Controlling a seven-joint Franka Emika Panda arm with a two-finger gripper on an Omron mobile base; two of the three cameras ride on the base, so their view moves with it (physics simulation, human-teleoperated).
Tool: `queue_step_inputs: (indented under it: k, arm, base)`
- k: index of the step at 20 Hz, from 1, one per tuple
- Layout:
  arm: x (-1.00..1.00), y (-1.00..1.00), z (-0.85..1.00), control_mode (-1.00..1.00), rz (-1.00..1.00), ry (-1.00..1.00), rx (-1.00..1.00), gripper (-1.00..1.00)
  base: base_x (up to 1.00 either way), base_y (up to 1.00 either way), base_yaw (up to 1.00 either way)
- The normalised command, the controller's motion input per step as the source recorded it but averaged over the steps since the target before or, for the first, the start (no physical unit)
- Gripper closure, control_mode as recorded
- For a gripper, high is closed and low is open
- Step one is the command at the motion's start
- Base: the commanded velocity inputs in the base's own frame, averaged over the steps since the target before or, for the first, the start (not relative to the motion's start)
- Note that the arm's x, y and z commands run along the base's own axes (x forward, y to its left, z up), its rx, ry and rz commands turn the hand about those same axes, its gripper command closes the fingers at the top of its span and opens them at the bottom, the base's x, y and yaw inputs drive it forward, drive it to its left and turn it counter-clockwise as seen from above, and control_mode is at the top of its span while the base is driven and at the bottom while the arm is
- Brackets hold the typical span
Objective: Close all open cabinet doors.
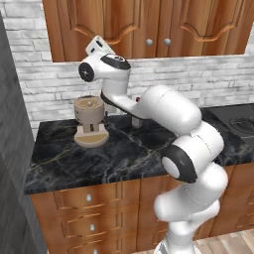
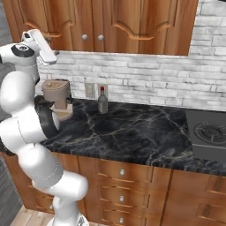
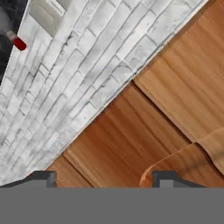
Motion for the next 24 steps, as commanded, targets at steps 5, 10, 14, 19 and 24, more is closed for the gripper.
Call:
queue_step_inputs:
  k: [5,10,14,19,24]
  arm:
    - [-1.0,-0.02,-0.26,-1.0,-0.08,-0.16,0.0,-1.0]
    - [-0.98,-0.3,0.05,-1.0,-0.09,-0.23,0.04,-1.0]
    - [-0.77,-0.54,-0.05,-1.0,-0.06,-0.31,0.3,-1.0]
    - [-0.61,-0.45,-0.03,-1.0,-0.01,-0.4,0.63,-1.0]
    - [-0.62,-0.43,-0.02,-1.0,-0.01,-0.35,0.64,-1.0]
  base:
    - [0.0,0.0,0.0]
    - [0.0,0.0,0.0]
    - [0.0,0.0,0.0]
    - [0.0,0.0,0.0]
    - [0.0,0.0,0.0]
